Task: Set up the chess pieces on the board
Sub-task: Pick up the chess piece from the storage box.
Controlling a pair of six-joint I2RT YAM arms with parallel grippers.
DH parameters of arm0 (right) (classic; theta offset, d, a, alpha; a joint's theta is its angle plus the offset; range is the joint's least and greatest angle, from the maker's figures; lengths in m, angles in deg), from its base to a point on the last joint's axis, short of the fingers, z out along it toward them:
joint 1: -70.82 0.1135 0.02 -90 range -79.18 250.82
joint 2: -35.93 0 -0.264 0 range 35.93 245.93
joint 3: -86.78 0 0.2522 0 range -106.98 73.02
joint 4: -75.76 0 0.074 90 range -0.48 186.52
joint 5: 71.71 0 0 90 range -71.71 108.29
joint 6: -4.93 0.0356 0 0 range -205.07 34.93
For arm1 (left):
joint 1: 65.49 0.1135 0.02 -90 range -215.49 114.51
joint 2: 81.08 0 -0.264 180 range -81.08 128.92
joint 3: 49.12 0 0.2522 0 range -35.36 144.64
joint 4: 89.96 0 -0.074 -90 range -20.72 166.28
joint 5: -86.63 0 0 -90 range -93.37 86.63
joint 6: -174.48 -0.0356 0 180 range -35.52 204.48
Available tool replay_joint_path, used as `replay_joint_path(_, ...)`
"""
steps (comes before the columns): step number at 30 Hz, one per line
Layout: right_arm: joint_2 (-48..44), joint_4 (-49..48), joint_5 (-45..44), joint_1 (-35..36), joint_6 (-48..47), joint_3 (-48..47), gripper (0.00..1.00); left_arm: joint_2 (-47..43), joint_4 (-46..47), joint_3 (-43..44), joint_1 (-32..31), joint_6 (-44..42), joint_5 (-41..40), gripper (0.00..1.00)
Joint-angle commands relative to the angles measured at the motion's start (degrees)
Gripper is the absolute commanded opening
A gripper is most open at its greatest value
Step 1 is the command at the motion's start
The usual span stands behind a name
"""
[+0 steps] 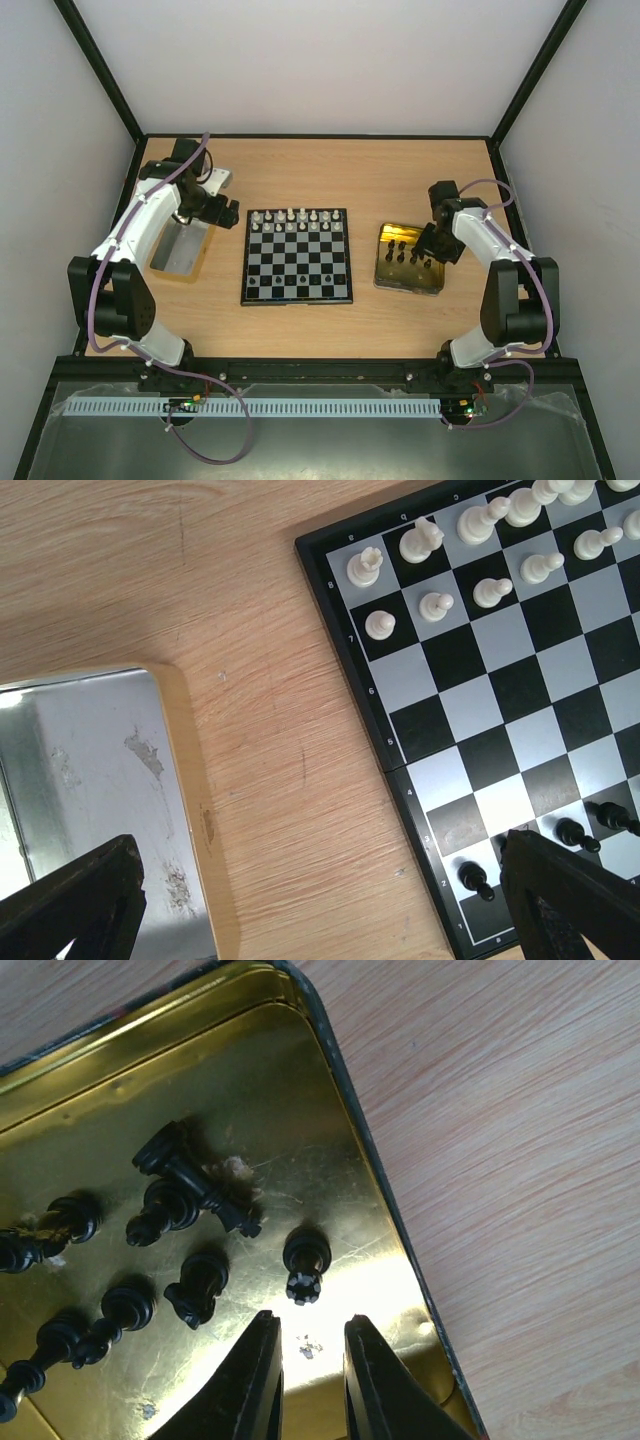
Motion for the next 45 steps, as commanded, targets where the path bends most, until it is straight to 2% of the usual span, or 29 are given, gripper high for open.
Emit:
replay_joint_path(1,1.09,-1.75,-0.06,-0.24,0.65,0.9,0.17,0.05,-1.39,1.17,-0.2,-0.11,-0.82,0.97)
replay_joint_path(45,7.45,-6.75,0.43,-1.3,0.09,2.5,0.17,-0.04,-1.8,1.07,-0.2,-0.48,-1.83,0.97)
